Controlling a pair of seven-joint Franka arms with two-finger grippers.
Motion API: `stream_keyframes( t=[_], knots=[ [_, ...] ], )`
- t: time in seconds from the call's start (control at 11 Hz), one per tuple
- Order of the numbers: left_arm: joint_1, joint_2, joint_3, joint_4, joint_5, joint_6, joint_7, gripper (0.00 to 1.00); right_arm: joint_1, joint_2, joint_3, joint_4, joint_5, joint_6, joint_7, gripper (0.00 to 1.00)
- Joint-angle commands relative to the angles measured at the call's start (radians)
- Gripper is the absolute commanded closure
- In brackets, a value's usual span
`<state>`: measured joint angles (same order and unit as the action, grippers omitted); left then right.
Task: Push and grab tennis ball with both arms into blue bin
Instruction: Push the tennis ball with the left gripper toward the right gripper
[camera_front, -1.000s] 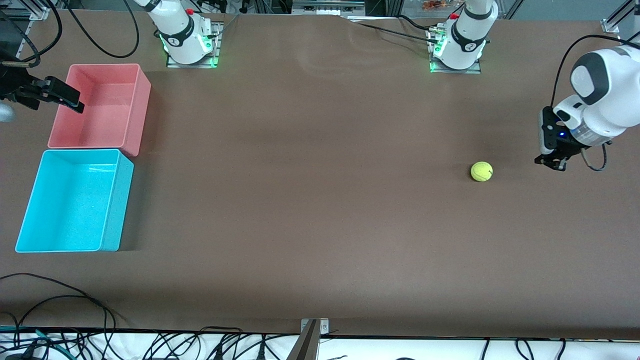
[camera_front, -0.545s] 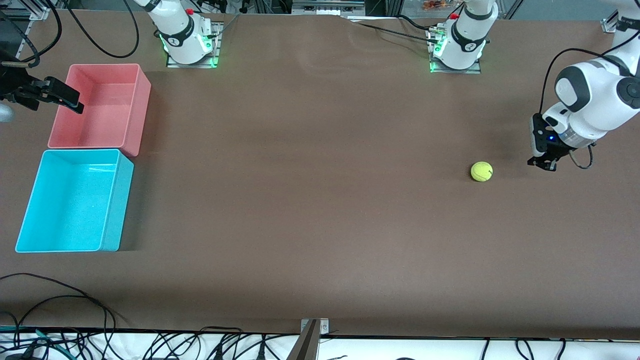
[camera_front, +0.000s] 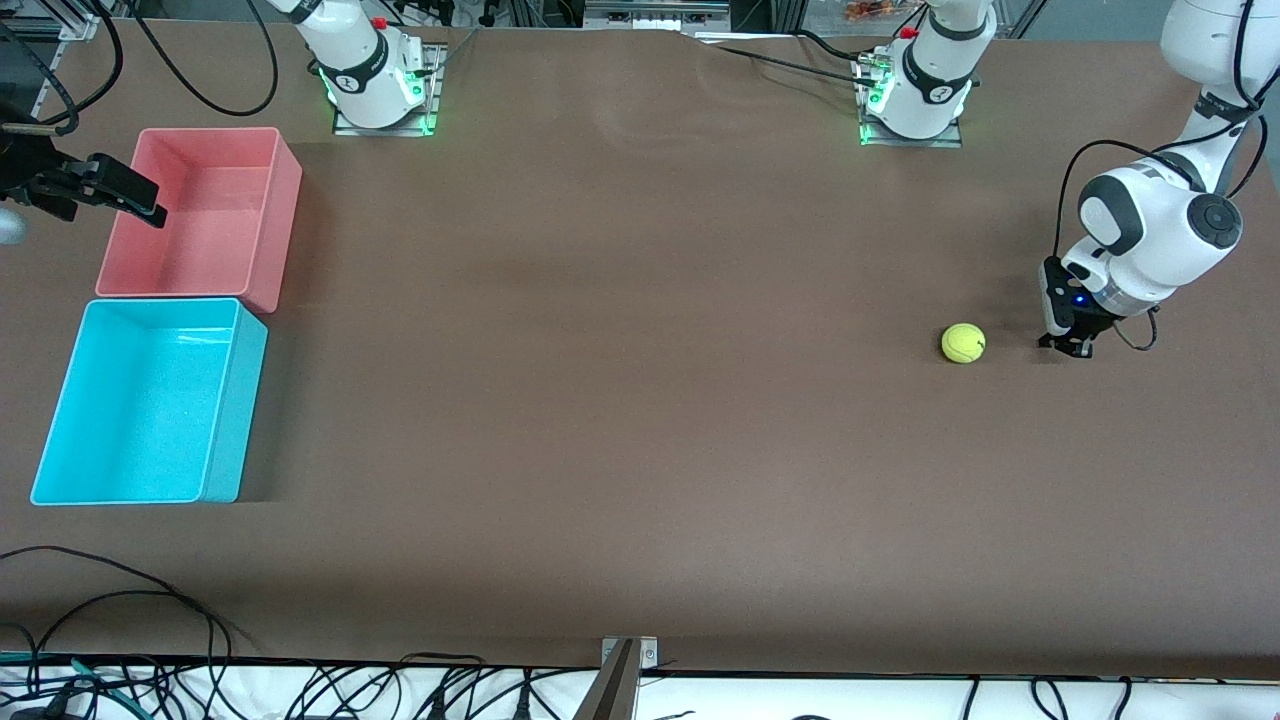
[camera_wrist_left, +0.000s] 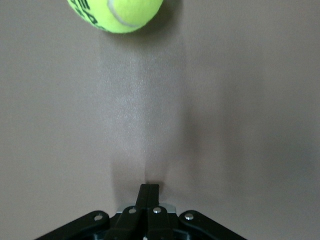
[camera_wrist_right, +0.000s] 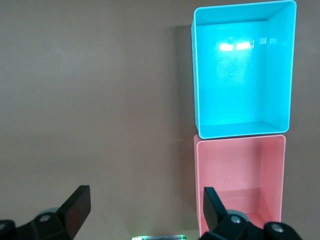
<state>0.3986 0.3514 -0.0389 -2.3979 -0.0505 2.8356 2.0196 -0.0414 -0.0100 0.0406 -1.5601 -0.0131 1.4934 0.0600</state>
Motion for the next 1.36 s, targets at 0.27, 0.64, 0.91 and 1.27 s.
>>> stream_keyframes(
  t=[0.27, 0.64, 0.91, 1.27],
  knots=[
    [0.01, 0.008, -0.015, 0.023, -0.063, 0.004, 0.068, 1.0, 0.0, 0.008, 0.001, 0.02, -0.015, 0.014, -0.003, 0.0],
    [0.008, 0.008, -0.184, -0.065, -0.21, 0.1, 0.05, 1.0, 0.0, 0.008, 0.001, 0.02, -0.015, 0.014, -0.003, 0.0],
    [-0.19, -0.003, -0.292, -0.142, -0.21, 0.237, -0.285, 1.0, 0.0, 0.007, 0.001, 0.02, -0.015, 0.014, -0.003, 0.0],
    [-0.284, -0.074, -0.288, -0.142, -0.198, 0.194, -0.403, 1.0, 0.0, 0.008, 0.001, 0.02, -0.015, 0.014, -0.003, 0.0]
  ],
)
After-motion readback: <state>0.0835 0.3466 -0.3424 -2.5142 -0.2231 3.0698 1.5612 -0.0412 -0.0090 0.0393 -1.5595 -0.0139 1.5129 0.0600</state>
